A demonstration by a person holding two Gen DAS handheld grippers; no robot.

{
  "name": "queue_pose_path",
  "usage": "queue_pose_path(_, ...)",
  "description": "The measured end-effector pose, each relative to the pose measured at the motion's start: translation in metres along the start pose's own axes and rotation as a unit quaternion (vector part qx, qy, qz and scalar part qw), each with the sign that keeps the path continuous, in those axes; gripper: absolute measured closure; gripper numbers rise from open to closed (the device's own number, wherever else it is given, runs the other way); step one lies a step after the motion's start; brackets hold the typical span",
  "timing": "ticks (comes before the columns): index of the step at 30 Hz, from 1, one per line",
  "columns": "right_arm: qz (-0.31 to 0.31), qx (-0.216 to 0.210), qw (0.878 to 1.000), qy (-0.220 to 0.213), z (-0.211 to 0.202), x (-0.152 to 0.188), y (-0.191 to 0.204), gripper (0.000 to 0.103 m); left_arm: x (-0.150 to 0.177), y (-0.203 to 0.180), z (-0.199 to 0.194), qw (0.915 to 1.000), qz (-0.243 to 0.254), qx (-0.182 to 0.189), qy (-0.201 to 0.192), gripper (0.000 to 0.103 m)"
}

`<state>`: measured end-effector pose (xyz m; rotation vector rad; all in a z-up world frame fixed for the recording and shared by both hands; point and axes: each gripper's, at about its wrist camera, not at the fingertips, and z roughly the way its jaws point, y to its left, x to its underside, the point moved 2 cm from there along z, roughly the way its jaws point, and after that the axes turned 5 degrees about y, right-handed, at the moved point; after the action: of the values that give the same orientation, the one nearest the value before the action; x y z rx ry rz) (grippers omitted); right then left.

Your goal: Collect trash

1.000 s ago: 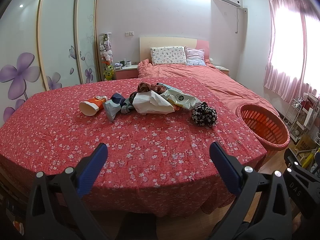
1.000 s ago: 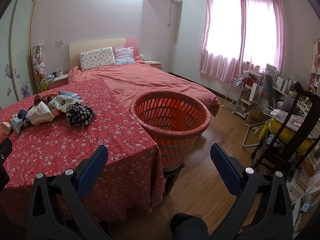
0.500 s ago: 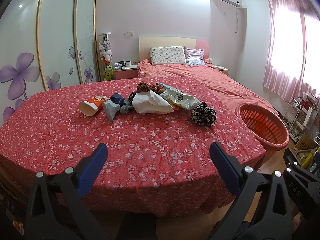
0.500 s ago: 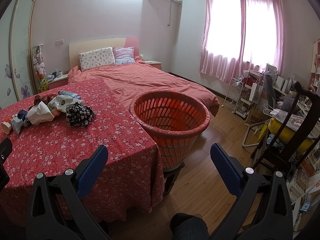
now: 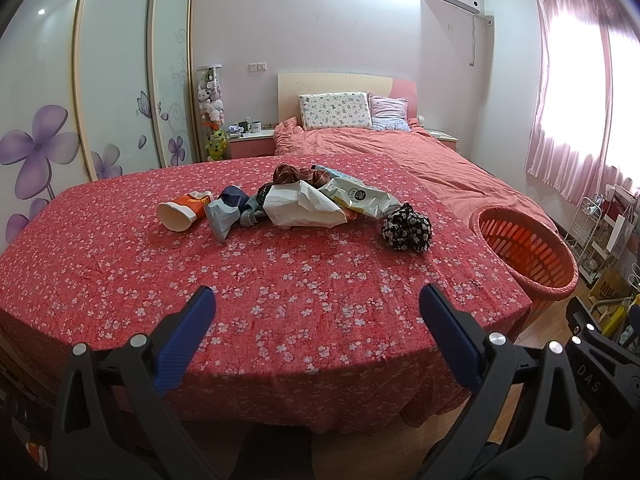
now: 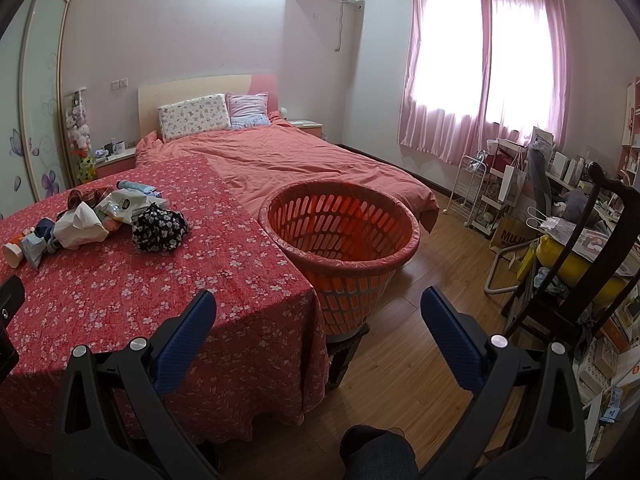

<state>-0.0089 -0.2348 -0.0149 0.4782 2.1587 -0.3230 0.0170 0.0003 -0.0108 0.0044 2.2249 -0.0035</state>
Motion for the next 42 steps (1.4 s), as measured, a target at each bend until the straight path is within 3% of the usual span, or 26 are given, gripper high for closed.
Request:
queue_pose_path(34,-0.001,0.000,1.000,0.005,0.001,0.000,-0.001,0.002,0.001,0.000,0.001,1.0000,0.000,0.000,0.004,0.004)
queue_pose_path(42,-0.002,-0.016,1.000,0.021,0.022,-0.006,0.010,0.002,-0.004,0.012,0.020,0.9997,-0.017,-0.014,0.014,0.004)
